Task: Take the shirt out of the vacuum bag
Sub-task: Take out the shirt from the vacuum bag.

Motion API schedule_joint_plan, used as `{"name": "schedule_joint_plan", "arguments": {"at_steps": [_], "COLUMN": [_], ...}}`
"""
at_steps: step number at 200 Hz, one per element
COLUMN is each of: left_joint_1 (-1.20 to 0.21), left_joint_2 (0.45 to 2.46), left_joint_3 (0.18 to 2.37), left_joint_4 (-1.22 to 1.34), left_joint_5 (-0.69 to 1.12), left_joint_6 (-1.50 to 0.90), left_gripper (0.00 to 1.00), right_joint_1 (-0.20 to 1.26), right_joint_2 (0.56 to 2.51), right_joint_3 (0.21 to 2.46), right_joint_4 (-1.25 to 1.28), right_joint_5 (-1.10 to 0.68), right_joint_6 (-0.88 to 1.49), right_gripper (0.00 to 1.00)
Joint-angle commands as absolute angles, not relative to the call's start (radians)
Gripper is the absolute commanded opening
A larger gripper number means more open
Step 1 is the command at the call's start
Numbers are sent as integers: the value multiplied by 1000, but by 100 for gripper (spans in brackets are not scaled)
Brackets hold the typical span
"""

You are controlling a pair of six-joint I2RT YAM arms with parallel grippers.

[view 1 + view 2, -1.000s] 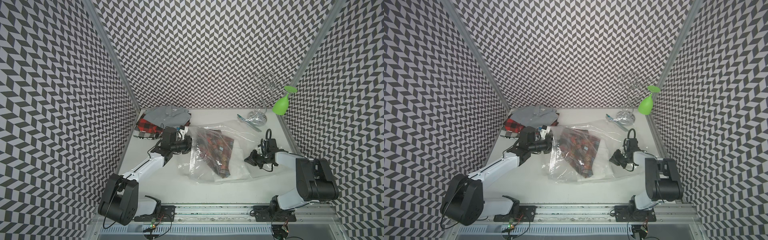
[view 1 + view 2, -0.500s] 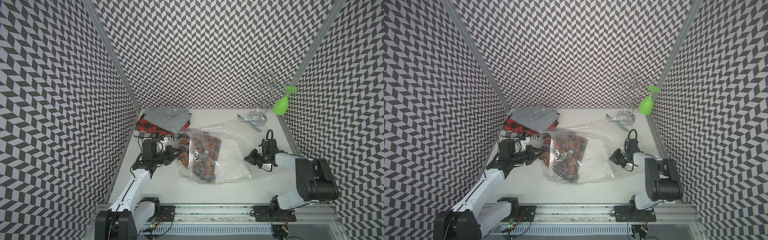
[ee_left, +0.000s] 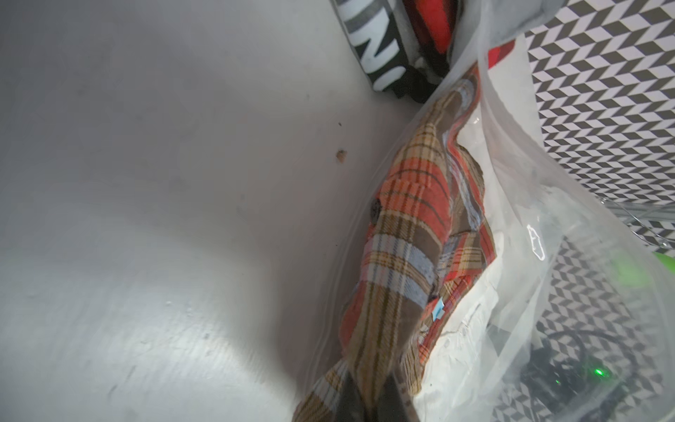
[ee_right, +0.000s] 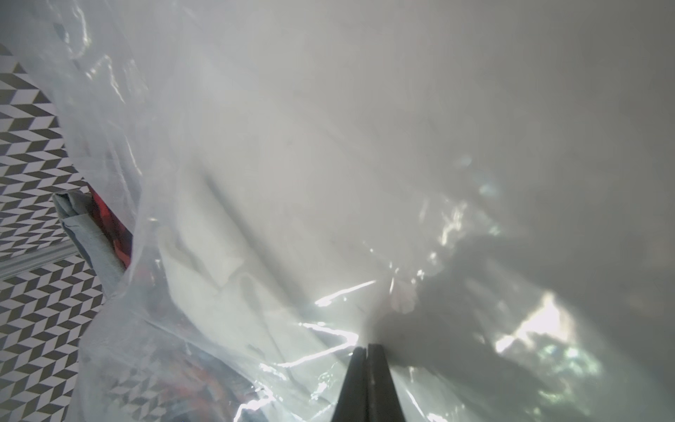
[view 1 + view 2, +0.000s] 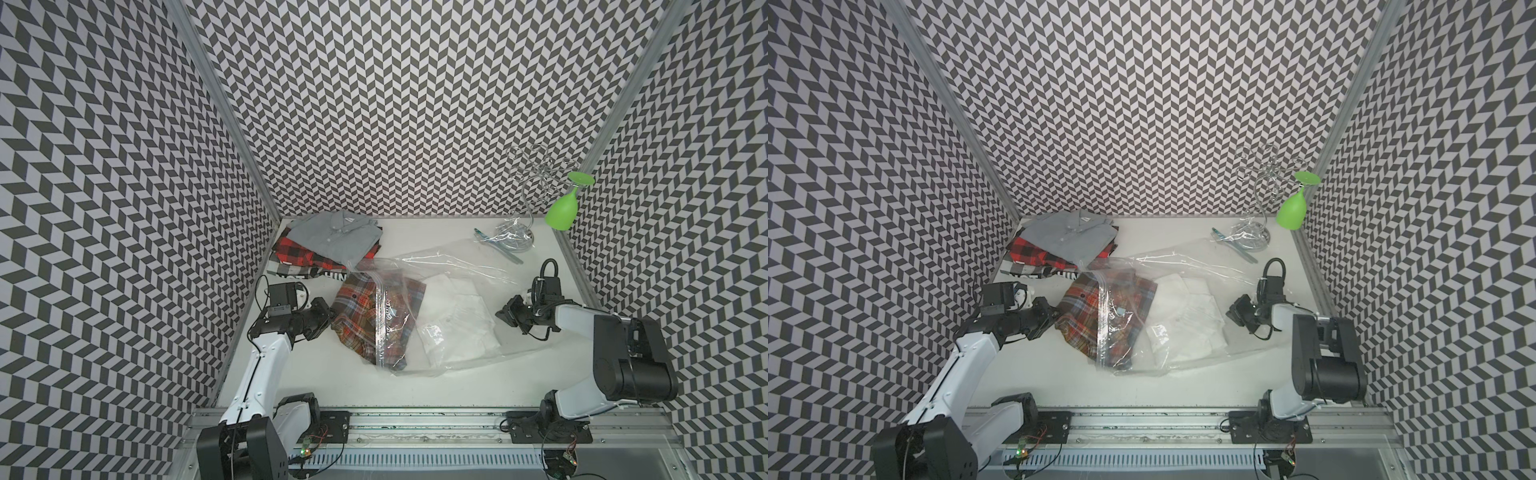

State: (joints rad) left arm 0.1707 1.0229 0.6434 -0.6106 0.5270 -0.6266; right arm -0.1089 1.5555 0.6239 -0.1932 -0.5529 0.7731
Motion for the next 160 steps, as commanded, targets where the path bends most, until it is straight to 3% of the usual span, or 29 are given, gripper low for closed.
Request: {"name": "schedule_joint_plan", "arguments": {"at_steps": [1, 65, 81, 95, 136, 160], "left_joint_1": [182, 175, 174, 171, 86, 17], "left_joint_2": [1019, 978, 979, 1006, 1174, 1403], "left_joint_3": [651, 614, 726, 848, 1083, 1152], "left_joint_4": [-698, -766, -821, -881, -820, -833], "left_joint_5": [441, 495, 442, 393, 330, 341], "left_joint_6": [-597, -676, -663, -634, -526, -405], "left_gripper": [0, 0, 44, 63, 71, 67], "right_joint_1": [-127, -159, -160, -159, -158, -158], "right_joint_2": [1598, 1609, 1615, 1619, 1636, 1622], "right_joint_3": [617, 656, 663, 665, 673, 704], "right_joint_4": [-206, -214, -216, -210, -204, -230], "right_joint_5": [-482, -517, -529, -537, -557, -556], "right_joint_6": [802, 793, 784, 780, 764, 737], "right_gripper": [0, 0, 0, 0, 0, 0]}}
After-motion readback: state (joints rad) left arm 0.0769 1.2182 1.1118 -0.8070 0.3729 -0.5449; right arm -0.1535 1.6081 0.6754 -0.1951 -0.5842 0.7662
